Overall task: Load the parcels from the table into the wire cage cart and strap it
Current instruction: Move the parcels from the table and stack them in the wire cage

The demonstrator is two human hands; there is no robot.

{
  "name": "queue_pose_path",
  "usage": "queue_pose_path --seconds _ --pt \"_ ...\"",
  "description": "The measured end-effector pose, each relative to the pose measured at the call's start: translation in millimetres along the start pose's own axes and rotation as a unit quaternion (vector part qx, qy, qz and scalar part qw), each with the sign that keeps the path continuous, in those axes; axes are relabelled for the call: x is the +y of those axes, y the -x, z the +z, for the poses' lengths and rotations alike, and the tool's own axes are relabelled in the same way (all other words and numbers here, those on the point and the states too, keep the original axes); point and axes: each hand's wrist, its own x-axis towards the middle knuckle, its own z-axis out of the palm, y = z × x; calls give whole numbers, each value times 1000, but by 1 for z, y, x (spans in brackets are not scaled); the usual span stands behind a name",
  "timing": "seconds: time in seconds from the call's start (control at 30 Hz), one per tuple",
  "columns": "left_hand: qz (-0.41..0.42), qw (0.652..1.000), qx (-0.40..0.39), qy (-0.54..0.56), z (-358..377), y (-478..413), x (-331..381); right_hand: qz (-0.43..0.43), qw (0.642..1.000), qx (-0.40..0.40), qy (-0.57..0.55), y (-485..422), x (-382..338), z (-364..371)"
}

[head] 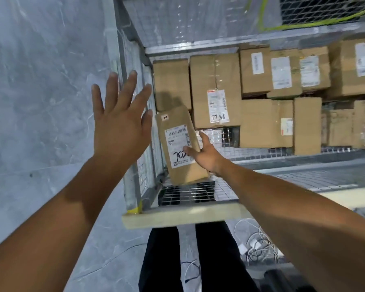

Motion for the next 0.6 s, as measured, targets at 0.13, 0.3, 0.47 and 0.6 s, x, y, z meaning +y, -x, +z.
queue_pose_path --seconds 0.13,0.3,0.47,0.6 --pt "8 999 27 22 21 1 -15 43 999 -25 1 -55 12 11" --pt "24 994 102 39 33 2 -20 31 999 10 -10 -88 29 29" --pt "3 991 125 50 35 3 -18 60 998 -15 8 -98 37 32" --pt "-5 991 125 44 33 3 -15 76 995 -41 51 -98 37 25"
